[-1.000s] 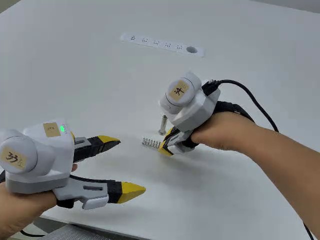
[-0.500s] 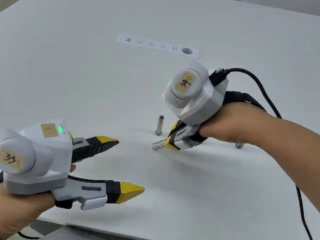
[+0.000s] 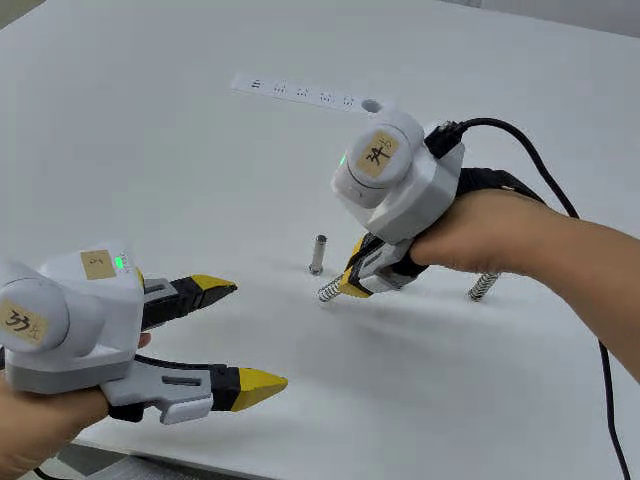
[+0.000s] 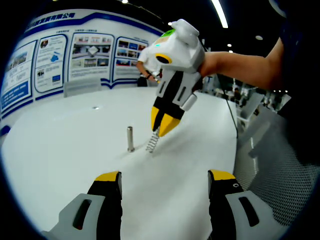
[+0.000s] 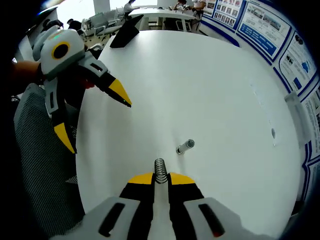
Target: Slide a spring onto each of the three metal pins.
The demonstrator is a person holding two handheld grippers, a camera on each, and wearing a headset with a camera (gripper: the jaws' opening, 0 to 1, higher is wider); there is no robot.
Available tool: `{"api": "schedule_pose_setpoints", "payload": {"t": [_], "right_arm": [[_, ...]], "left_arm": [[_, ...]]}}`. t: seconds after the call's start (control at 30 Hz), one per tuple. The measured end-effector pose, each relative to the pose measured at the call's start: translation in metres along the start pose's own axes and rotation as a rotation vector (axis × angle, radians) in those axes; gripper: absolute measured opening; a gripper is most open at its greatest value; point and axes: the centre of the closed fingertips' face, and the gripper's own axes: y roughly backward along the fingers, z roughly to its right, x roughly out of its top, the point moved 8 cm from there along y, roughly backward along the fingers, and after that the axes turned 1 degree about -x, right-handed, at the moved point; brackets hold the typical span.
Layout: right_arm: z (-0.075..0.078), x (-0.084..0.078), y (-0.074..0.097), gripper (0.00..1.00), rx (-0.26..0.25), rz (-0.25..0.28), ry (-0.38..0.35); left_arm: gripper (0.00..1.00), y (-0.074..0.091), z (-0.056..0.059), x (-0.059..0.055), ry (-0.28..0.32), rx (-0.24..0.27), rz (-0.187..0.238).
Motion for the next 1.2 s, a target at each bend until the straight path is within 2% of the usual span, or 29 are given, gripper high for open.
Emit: {"api": "schedule_pose_setpoints", "payload": {"t": [0.4, 0.63, 0.83, 1.2], "right_arm": [[0.011, 0.015, 0.03, 0.11, 0.01, -0.003, 0.021], [0.023, 0.025, 0.045, 0.11, -0.018, -0.019, 0.052], [0.03, 0.034, 0.049, 0.11, -0.024, -0.035, 0.08], [0.035, 0.047, 0.035, 0.11, -0.006, -0.083, 0.129]], "left_arm": [[0.71, 0.001, 0.0, 0.0, -0.002, 0.002, 0.008], [0.71, 0.001, 0.0, 0.001, -0.002, 0.006, 0.014], [0.72, 0.002, -0.002, 0.003, -0.003, 0.011, 0.017], [0.72, 0.003, -0.002, 0.0, 0.003, 0.015, 0.014]]}}
